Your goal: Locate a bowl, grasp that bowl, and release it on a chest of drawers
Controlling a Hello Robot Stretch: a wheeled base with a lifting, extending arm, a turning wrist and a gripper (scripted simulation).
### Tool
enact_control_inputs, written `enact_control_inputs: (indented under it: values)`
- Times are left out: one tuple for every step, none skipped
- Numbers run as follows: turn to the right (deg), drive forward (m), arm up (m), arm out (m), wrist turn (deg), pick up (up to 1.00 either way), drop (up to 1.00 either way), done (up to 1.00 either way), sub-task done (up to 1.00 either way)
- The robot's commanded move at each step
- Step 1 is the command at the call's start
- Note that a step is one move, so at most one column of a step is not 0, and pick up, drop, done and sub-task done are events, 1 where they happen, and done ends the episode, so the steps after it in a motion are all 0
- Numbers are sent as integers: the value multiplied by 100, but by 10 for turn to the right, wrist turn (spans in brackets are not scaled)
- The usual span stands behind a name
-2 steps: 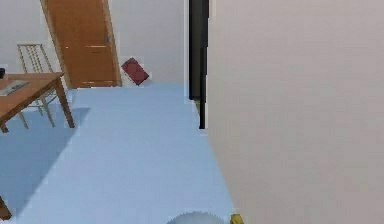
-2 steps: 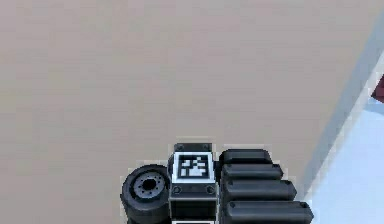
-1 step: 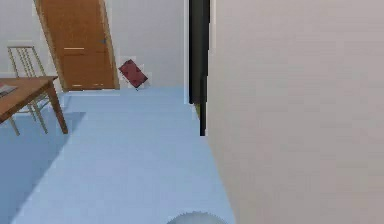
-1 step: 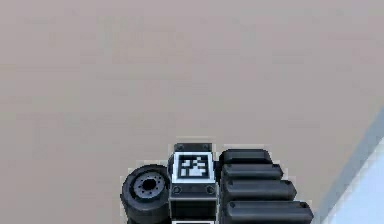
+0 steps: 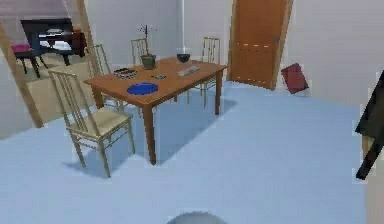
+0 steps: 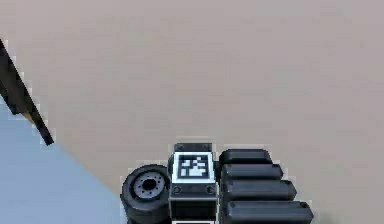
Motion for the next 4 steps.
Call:
enact_control_inputs:
  values:
    - [-450,0,0,0,0,0,0,0,0]
    - [0,100,0,0,0,0,0,0,0]
    - [0,95,0,0,0,0,0,0,0]
    - [330,0,0,0,0,0,0,0,0]
